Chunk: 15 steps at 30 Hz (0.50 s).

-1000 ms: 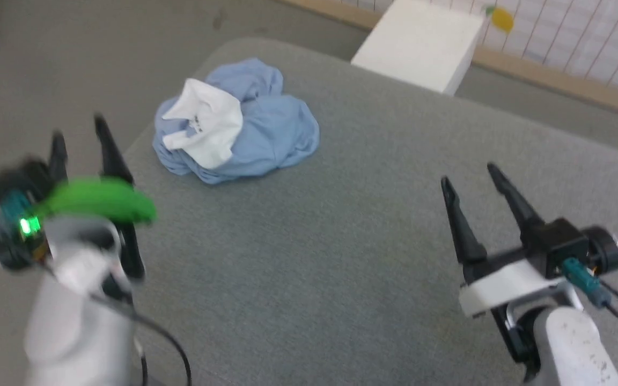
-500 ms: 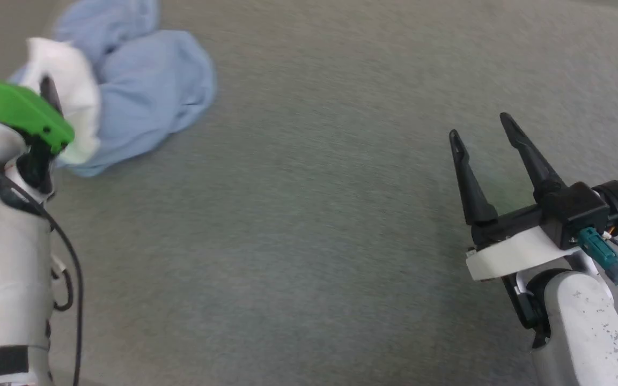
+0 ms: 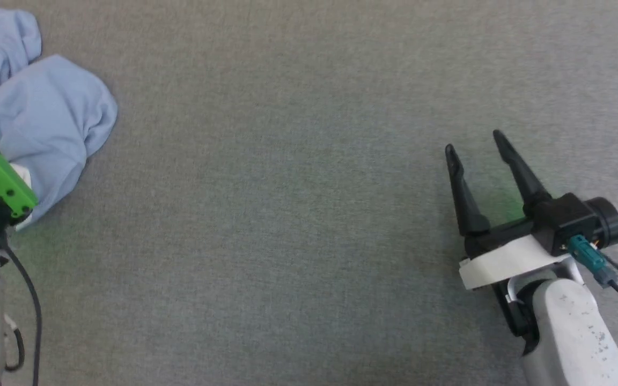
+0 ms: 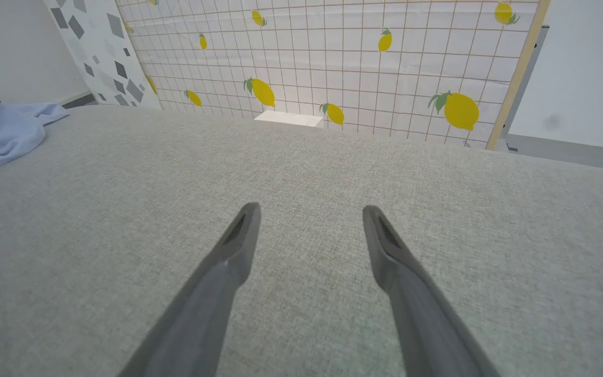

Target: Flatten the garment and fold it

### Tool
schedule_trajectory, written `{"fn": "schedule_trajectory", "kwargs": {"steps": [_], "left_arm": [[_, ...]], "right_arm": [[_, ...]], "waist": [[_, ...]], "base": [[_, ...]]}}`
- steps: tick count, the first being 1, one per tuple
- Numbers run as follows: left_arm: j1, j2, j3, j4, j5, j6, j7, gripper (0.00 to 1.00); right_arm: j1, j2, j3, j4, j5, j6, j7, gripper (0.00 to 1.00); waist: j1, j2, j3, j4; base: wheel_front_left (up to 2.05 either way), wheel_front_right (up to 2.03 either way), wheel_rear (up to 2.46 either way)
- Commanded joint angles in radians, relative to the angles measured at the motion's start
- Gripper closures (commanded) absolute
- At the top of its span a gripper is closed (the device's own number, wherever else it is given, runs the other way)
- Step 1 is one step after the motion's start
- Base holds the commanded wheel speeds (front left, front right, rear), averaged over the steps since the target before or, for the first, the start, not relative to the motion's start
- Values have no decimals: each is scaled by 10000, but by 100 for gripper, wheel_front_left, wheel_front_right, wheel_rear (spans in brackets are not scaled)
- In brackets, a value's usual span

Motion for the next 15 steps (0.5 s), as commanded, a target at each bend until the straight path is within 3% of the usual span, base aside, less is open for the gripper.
{"fn": "schedule_trajectory", "kwargs": {"steps": [1,4,9,15], "left_arm": [[276,-5,-121,-172,284,6,-520,100],[120,283,-144,-792,987,-124,-2398,100],[-428,290,-398,-1279,1700,-427,-4749,100],[-1418,-363,-1168,-1844,2086,-810,-6237,100]], "right_arm": [[126,48,-15,126,102,-17,-113,0],[374,82,-96,423,219,-17,-233,0],[875,101,-158,746,560,-17,-339,0],[1422,104,-243,848,808,-17,-372,0]], "waist": [[-2,-1,-1248,61],[-2,-1,-2156,12],[-2,-1,-3384,-234],[-2,-1,-4300,-765]], "base": [[0,0,0],[0,0,0],[0,0,0],[0,0,0]]}}
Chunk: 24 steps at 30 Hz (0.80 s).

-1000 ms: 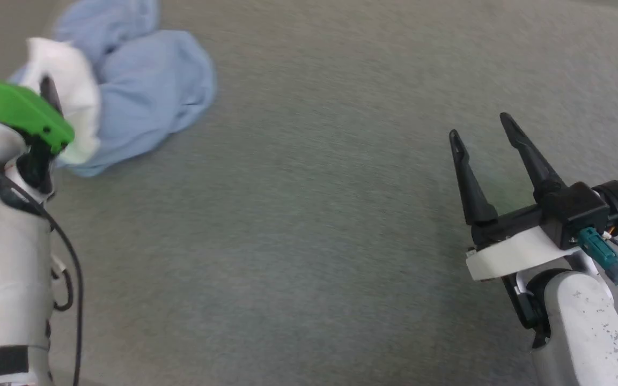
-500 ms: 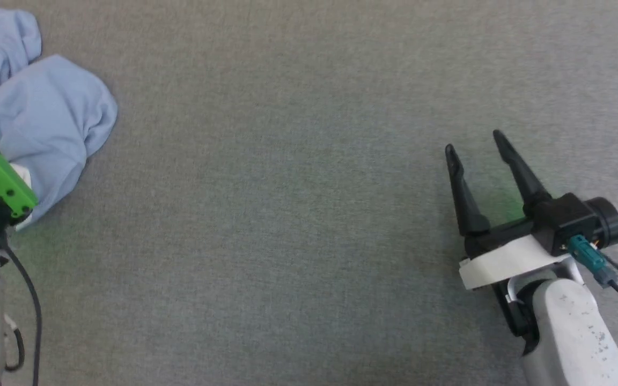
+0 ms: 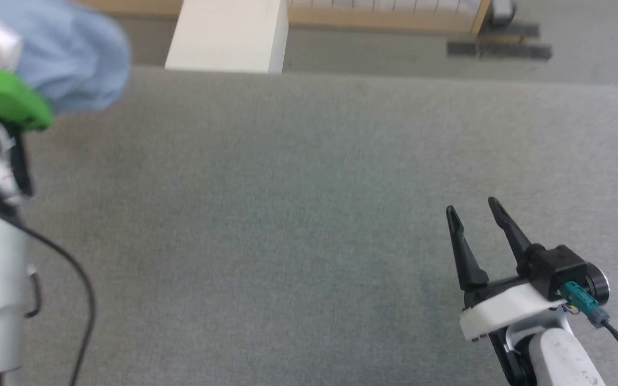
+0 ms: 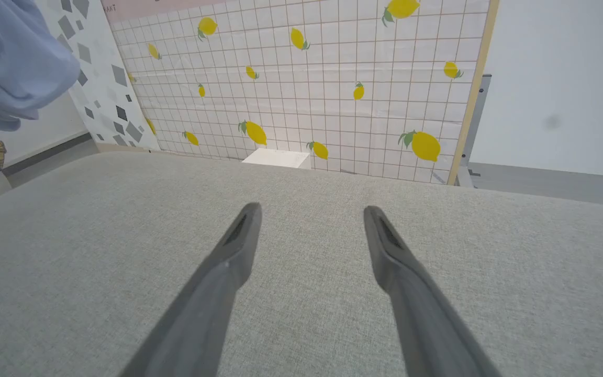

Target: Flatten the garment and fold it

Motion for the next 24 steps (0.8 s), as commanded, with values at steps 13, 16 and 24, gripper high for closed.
{"fn": "schedule_trajectory", "kwargs": {"steps": [13,16,24], "left_arm": [[-948,-2844,-2485,-16,-237,-1265,-860,100],[-627,-3369,-3092,418,-474,-1628,-669,100],[993,-3927,-4994,2704,-1228,-2395,1533,100]], "right_arm": [[517,6,-129,-384,79,-17,207,0],[542,6,-146,-473,81,-17,266,0],[526,6,-142,-613,91,-17,354,0]], "waist": [[1,-1,-1665,-2031],[1,-1,-1599,-2370],[1,-1,-1385,-3138]], "base": [[0,0,0],[0,0,0],[0,0,0]]}}
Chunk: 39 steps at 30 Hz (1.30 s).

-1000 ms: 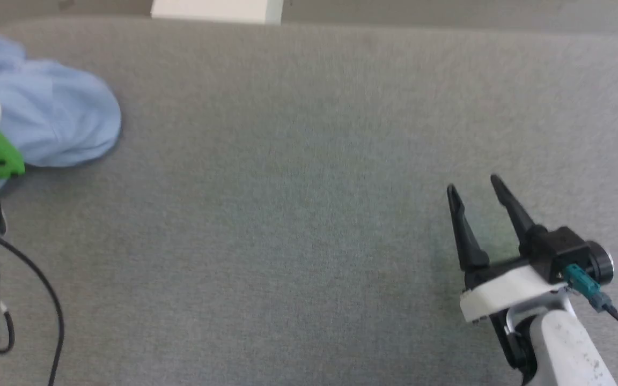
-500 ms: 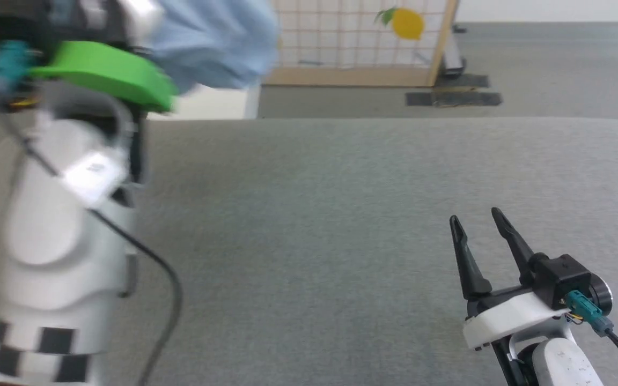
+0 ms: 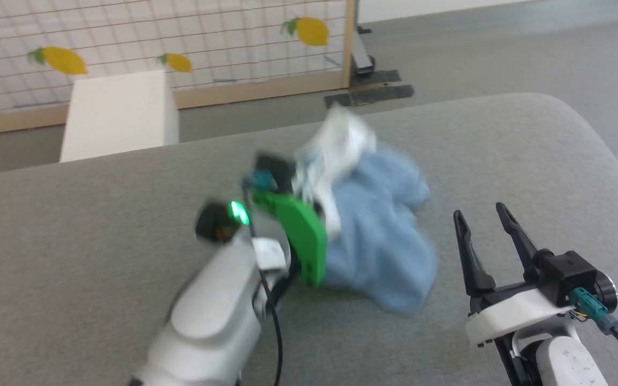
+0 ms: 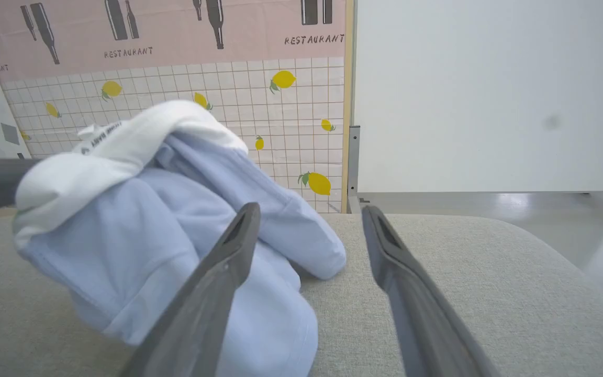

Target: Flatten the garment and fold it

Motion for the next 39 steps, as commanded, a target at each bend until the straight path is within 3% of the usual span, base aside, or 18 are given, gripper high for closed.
{"fn": "schedule_trajectory", "kwargs": {"steps": [1,7,9,10,13,17,22,24,31,39], "left_arm": [[286,-20,-172,329,-236,-70,434,100],[1069,-61,-960,1532,-573,-171,2583,100],[1209,-64,-949,1504,-651,-46,2719,4],[1288,-67,-811,1374,-724,83,2503,0],[1492,-36,-406,815,-805,344,1453,0],[1891,129,399,-212,-810,749,-741,0],[2696,679,1321,-1502,-447,1495,-3210,0],[3115,880,1695,-1969,-350,1778,-3741,0],[4692,1239,3025,-3523,337,2316,-4114,0],[5755,775,4285,-4796,1694,1861,-4120,0]], "right_arm": [[101,6,7,-48,17,-17,36,0],[163,6,-26,-53,7,-17,76,0],[207,6,-42,-45,-3,-17,100,0],[230,6,-43,-43,-15,-17,115,0],[275,6,-48,-58,-41,-17,148,0],[316,6,-19,-115,-103,-17,205,0],[403,7,-130,-248,-184,-17,288,0],[440,7,-152,-279,-212,-17,324,0],[562,7,-563,-288,-161,-17,587,0],[-7,7,-2176,460,433,-17,1982,0]], "waist": [[1,0,138,-415],[1,0,234,-506],[1,0,221,-429],[1,0,201,-358],[1,0,117,-138],[1,0,-39,197],[1,0,-145,727],[1,0,-170,935],[1,0,-139,1636],[1,0,262,2360]], "base": [[0,0,0],[0,0,0],[0,0,0],[0,0,0],[0,0,0],[0,0,0],[0,0,0],[0,0,0],[0,0,0],[0,0,0]]}}
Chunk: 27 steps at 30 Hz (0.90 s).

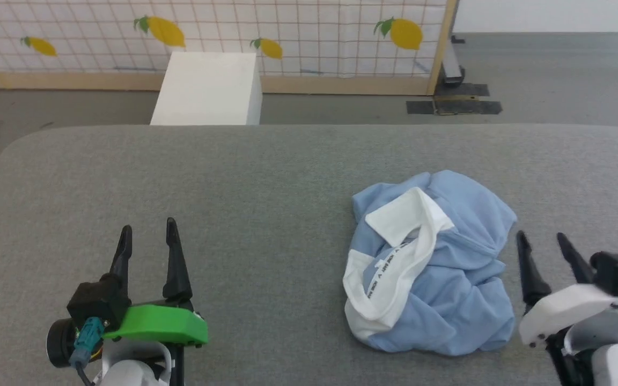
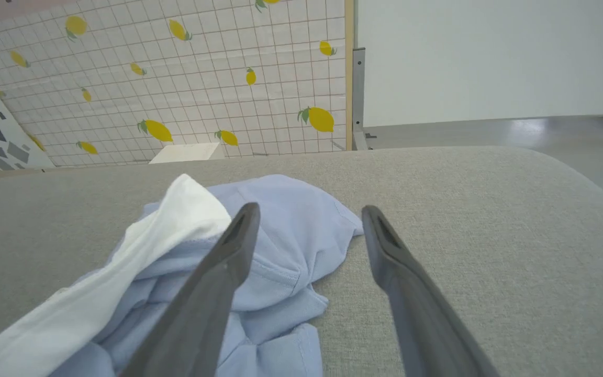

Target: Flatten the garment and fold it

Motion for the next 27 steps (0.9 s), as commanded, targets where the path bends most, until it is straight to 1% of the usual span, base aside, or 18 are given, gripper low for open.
{"fn": "schedule_trajectory", "kwargs": {"steps": [1,3,7,12,16,19,20,21,22,23,25,27], "left_arm": [[135,-104,147,-83,209,-124,-34,0],[128,-261,337,-158,424,-342,-34,0],[50,-588,541,-405,793,-590,-34,0],[-153,-835,746,-530,1024,-871,-35,0],[-327,-926,865,-503,1131,-1026,-35,0],[-403,-958,917,-475,1166,-1084,-35,0],[-409,-966,916,-454,1168,-1099,-35,0],[-414,-970,914,-431,1165,-1110,-35,0],[-418,-975,914,-404,1169,-1120,-35,0],[-417,-977,908,-374,1166,-1127,-35,0],[-394,-980,869,-288,1108,-1119,-35,0],[-350,-981,823,-197,1090,-1103,-35,0]], "right_arm": [[-430,-5,-260,197,83,-17,231,0],[-925,-5,-682,724,84,-17,831,0],[-2044,-5,-1438,1944,-61,-17,2195,0],[-3390,-5,-2310,3341,-911,-17,4020,0],[-4167,-5,-2928,3965,-1662,-17,4917,0],[-4556,-5,-3271,4418,-2007,-17,5439,0],[-4656,-5,-3376,4608,-2076,-17,5635,7],[-4713,-5,-3434,4733,-2142,-17,5763,51],[-4773,-5,-3510,4841,-2205,-17,5846,74],[-4818,-5,-3548,4899,-2193,-17,5824,100],[-4907,-5,-3645,4912,-2072,-17,5525,100],[-4994,-5,-3600,4771,-1837,-17,4919,100]], "waist": [[0,0,315,353],[0,0,480,537],[0,0,867,922],[0,0,1361,1284],[0,0,1669,1449],[0,0,1772,1487],[0,0,1786,1490],[0,0,1785,1488],[0,0,1767,1480],[0,0,1729,1471],[0,0,1603,1438],[0,0,1396,1398]], "base": [[0,0,0],[0,0,0],[0,0,0],[0,0,0],[0,0,0],[0,0,0],[0,0,0],[0,0,0],[0,0,0],[0,0,0],[0,0,0],[0,0,0]]}}
